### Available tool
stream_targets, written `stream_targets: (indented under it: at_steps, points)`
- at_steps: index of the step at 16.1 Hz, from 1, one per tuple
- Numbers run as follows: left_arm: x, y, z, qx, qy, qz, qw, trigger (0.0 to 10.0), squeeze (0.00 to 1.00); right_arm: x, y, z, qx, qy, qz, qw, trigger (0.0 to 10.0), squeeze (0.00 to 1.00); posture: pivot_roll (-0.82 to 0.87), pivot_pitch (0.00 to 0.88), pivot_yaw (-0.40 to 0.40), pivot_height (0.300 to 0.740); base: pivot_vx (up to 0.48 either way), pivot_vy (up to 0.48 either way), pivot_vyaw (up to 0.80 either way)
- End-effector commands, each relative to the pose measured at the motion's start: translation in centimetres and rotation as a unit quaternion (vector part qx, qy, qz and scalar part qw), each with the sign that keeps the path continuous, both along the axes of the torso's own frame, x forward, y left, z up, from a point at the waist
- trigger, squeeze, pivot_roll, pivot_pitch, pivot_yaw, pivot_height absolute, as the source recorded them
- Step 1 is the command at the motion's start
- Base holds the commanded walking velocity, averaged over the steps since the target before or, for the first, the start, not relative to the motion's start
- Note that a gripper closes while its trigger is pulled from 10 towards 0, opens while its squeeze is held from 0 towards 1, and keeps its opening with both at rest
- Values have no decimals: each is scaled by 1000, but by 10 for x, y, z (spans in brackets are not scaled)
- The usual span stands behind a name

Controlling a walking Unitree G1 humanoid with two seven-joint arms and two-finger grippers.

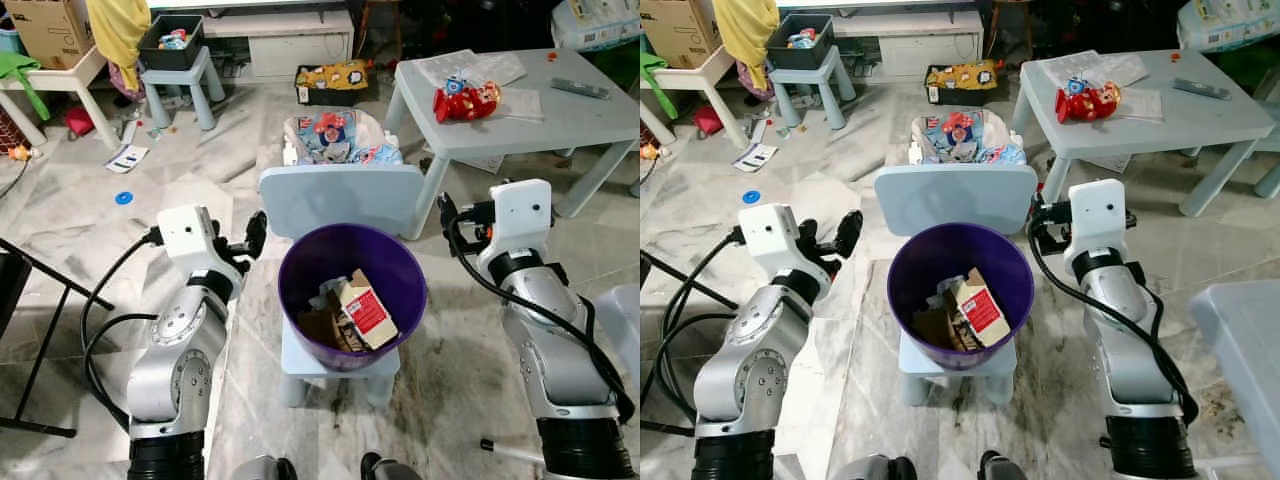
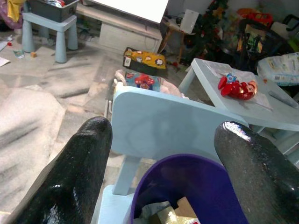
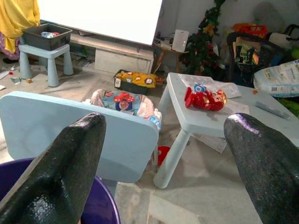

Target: Picking trash to rubbish bin

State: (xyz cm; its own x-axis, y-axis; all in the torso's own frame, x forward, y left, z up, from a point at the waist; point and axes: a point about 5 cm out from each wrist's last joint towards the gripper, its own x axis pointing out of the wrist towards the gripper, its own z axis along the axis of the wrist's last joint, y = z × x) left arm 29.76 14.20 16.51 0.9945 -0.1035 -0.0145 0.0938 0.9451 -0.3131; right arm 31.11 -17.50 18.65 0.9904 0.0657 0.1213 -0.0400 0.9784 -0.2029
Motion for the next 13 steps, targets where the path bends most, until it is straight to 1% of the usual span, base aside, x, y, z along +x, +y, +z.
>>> stream_targets:
  at_steps: [1,13]
  points:
    - [-1,0,-3,2,7,-1,1000,10000,0,1,-2,1,-1,1,-7,1000,10000,0,15,155,-19,740,244,0,-781]
    - [-2,-3,-7,-2,17,-7,1000,10000,0,1,-2,1,-1,0,-9,1000,10000,0,13,162,-17,740,0,0,-779]
